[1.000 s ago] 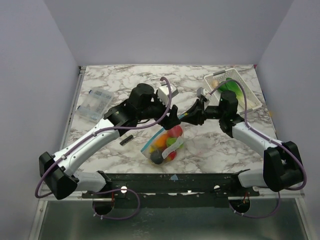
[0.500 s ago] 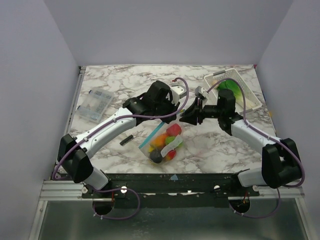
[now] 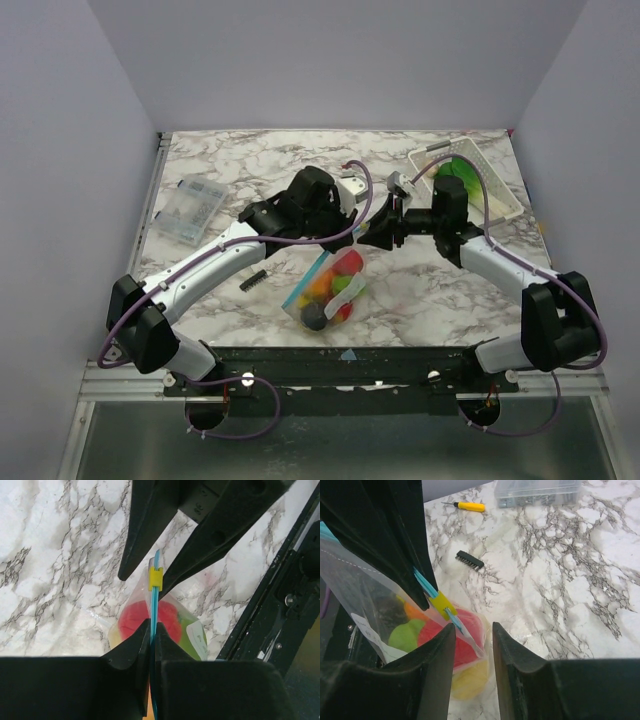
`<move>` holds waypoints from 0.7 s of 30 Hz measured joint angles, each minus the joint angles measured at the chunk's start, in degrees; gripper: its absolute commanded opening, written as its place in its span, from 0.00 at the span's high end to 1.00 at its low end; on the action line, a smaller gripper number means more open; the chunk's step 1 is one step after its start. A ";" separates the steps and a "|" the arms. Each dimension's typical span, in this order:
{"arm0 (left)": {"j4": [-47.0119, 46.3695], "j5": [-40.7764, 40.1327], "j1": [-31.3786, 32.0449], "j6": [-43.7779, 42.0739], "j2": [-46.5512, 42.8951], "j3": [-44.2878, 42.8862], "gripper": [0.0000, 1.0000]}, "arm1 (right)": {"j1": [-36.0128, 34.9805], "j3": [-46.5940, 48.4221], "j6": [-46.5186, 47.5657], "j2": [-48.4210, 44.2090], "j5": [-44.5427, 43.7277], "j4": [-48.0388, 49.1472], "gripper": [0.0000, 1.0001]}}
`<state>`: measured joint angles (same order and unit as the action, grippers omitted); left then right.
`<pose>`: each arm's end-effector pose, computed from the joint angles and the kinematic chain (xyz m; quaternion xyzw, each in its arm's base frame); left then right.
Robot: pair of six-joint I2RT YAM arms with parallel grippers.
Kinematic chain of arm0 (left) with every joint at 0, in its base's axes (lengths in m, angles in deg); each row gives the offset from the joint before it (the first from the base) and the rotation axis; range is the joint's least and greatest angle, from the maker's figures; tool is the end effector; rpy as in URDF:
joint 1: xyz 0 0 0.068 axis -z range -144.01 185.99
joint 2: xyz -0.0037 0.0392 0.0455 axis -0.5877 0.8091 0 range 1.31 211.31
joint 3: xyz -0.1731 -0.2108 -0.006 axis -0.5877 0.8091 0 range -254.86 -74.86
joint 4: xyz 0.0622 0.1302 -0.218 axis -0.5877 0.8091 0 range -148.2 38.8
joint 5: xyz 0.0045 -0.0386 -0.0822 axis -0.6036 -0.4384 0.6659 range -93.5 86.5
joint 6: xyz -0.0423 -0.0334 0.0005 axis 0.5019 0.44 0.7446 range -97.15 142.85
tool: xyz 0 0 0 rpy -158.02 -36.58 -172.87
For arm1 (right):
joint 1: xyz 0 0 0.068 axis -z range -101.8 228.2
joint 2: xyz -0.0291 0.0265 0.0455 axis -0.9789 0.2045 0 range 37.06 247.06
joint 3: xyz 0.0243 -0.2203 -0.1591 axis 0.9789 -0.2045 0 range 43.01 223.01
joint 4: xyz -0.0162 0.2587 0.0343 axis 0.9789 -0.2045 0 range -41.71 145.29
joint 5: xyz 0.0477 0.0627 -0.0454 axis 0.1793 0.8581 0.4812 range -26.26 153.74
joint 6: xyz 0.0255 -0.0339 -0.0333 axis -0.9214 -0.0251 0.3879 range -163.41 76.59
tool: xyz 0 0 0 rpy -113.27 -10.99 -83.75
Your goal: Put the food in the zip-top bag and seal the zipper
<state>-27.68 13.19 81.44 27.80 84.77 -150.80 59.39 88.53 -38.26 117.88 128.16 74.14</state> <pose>0.2213 -0.2394 0.3366 0.3675 0.8125 -0.3026 0.3366 0.2720 0.1265 0.2562 -0.4528 0.5967 0.4842 0.4522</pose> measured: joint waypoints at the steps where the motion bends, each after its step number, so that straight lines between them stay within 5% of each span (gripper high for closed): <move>1: -0.28 0.59 0.00 0.02 0.00 0.00 0.95 | 0.00 0.00 -0.11 0.24 0.17 0.07 0.58; 9: -1.70 5.49 -0.70 0.68 0.00 0.00 0.96 | -0.44 0.00 -0.83 0.70 2.91 2.03 0.62; 12: -1.75 6.62 -1.27 1.07 0.00 0.00 0.95 | -0.74 -0.07 -0.70 0.70 4.04 2.78 0.99; 18: -2.03 7.80 -1.99 2.29 0.00 -0.02 0.66 | -1.03 -0.11 -1.29 0.68 5.09 2.93 1.00; 21: -2.43 7.82 -1.95 3.10 0.00 -0.35 0.64 | -1.03 -0.11 -1.53 0.68 5.07 2.93 1.00</move>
<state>-30.10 21.01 79.50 30.90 84.77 -151.15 58.37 88.42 -39.79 118.56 133.23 77.07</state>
